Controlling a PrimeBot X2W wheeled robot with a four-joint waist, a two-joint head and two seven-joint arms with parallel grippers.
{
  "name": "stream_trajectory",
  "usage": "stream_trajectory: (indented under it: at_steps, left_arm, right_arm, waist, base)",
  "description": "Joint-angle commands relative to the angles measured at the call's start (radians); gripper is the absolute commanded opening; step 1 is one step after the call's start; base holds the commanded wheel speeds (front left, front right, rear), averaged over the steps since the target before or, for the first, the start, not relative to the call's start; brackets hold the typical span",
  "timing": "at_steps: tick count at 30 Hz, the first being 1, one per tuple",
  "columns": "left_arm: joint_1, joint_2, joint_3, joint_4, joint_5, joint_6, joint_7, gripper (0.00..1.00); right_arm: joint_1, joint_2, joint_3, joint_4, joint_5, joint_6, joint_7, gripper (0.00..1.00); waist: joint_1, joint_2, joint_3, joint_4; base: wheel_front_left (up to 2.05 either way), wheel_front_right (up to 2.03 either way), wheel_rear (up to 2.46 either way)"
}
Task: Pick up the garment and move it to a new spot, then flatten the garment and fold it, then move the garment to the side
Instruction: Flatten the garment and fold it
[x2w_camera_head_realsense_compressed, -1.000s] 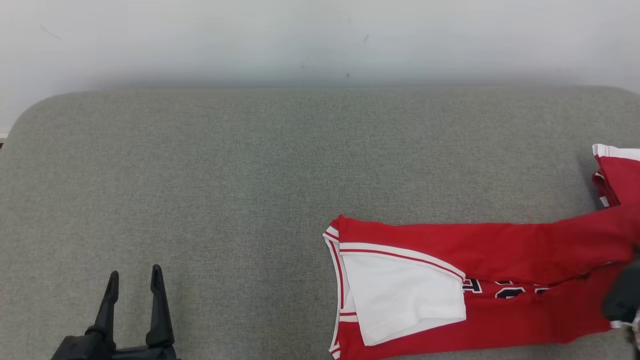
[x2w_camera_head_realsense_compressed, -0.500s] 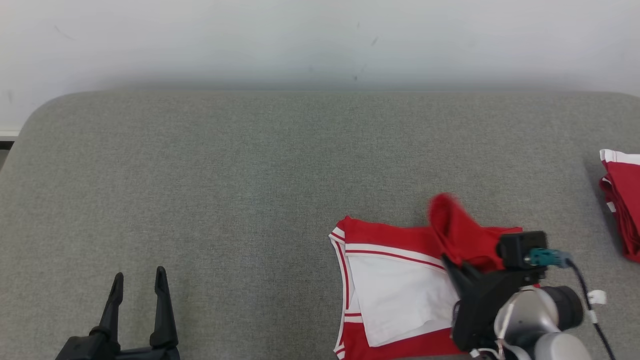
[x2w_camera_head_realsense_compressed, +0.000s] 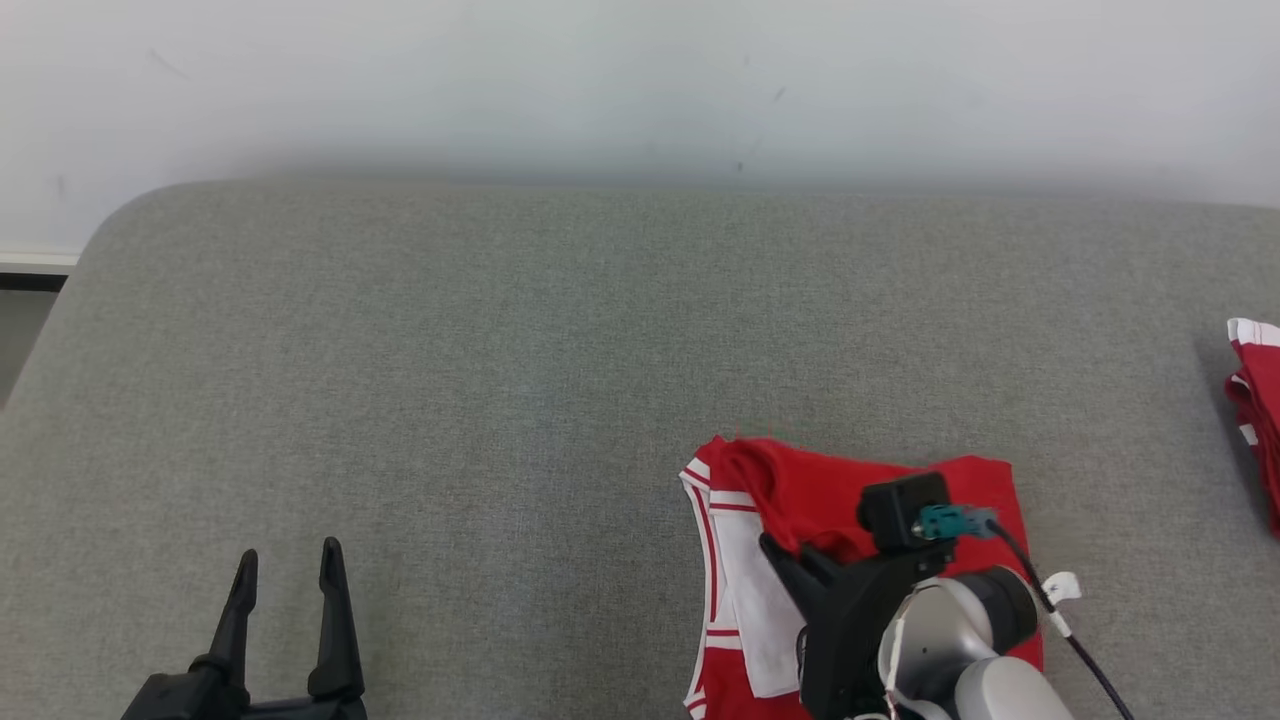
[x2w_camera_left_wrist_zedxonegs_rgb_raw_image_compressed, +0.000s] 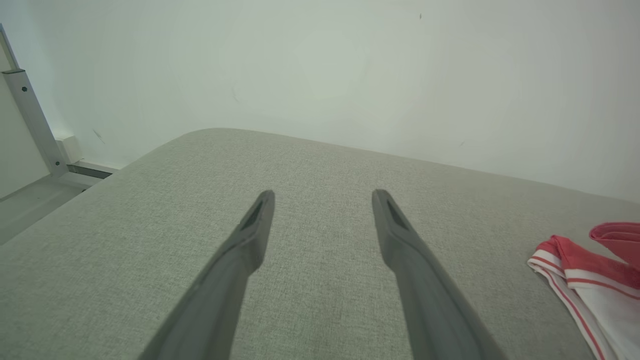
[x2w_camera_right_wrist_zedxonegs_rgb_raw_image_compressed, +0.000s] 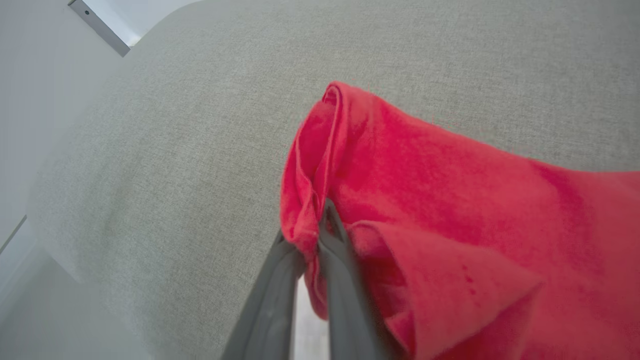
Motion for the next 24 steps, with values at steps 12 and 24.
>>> stream_trajectory:
  at_steps: [12, 24]
  left_arm:
    - [0.024, -0.002, -0.003, -0.006, 0.0, 0.003, -0.003, 1.0]
    - [0.029, -0.002, 0.008, -0.013, 0.002, 0.003, -0.003, 1.0]
  right_arm:
    - [0.01, 0.001, 0.079, 0.01, 0.236, -0.002, -0.034, 1.0]
    - [0.026, 0.001, -0.182, -0.174, 0.196, -0.002, -0.103, 1.0]
  waist:
    - [0.0, 0.0, -0.016, -0.001]
    - [0.0, 0.0, -0.022, -0.019]
  base:
    - [0.0, 0.0, 0.0]
    - [0.0, 0.0, 0.0]
